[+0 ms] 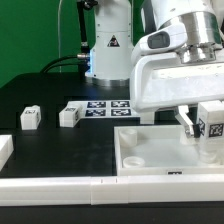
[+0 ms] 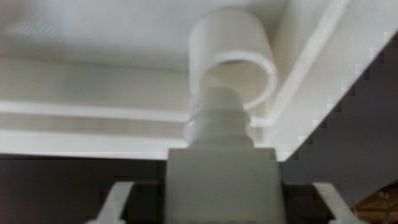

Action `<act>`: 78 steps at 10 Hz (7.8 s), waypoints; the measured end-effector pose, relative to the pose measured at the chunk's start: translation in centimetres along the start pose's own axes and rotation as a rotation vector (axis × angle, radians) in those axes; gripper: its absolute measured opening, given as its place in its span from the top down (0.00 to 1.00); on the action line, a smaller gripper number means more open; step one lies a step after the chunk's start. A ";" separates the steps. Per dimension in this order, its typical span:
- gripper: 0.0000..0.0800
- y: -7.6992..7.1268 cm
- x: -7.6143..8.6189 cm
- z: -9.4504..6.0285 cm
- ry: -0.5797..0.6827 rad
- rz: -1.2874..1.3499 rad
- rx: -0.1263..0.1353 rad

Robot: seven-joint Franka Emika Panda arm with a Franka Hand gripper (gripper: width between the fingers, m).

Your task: Assemble one leg

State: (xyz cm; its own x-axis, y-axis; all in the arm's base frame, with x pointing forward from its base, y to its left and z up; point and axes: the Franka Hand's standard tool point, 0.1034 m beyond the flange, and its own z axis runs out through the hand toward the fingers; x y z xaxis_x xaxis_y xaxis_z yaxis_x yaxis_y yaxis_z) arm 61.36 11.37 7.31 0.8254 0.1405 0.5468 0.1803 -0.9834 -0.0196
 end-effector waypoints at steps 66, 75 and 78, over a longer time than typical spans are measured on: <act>0.19 -0.2 1.1 0.3 -0.601 0.984 -0.215; 0.19 -0.4 0.7 0.5 -0.651 0.017 0.099; 0.34 -0.4 0.6 0.5 -0.652 0.011 0.101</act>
Offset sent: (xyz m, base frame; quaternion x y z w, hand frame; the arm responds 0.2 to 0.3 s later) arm -0.0101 0.0064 -0.0085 -0.0048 0.0133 0.0076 0.9999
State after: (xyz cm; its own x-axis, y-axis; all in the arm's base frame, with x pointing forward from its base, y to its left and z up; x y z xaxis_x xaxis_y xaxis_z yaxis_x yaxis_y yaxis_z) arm 62.08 11.90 7.26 0.9766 0.2023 -0.0725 0.1930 -0.9740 -0.1183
